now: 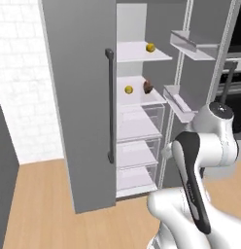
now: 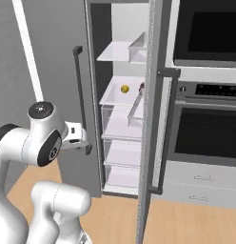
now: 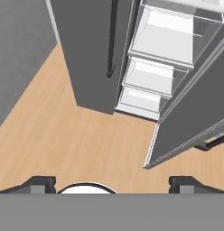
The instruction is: Place one lemon and one steak in each tupperware on the nearby counter, to pack two identical lunches.
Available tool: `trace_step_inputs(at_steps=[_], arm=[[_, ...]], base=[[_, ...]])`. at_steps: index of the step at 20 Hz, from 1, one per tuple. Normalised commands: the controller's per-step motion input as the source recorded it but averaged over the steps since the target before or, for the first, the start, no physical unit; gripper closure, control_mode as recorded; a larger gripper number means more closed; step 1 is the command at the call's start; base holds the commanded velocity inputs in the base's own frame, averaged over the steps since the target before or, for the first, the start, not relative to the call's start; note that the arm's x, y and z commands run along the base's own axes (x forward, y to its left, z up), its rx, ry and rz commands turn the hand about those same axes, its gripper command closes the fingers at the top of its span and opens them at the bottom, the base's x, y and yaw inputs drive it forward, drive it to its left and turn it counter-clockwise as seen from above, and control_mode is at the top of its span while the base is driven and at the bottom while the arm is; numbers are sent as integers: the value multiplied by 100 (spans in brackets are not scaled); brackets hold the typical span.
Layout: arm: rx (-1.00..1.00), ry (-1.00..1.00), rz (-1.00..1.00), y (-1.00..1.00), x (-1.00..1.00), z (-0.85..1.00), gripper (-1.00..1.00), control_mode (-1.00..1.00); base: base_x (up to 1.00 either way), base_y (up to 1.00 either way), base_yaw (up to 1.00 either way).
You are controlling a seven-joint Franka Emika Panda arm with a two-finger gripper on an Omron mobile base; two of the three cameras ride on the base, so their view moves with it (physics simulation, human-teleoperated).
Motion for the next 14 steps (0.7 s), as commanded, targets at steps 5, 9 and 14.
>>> trace_step_inputs(at_steps=[5, 9, 14], arm=[[0, 0, 0, 0, 0, 0, -100, 100], [0, 0, 0, 0, 0, 0, -100, 100], [0, 0, 0, 0, 0, 0, -100, 100]], base=[[100, 9, -20], [100, 3, -18], [84, 0, -14]])
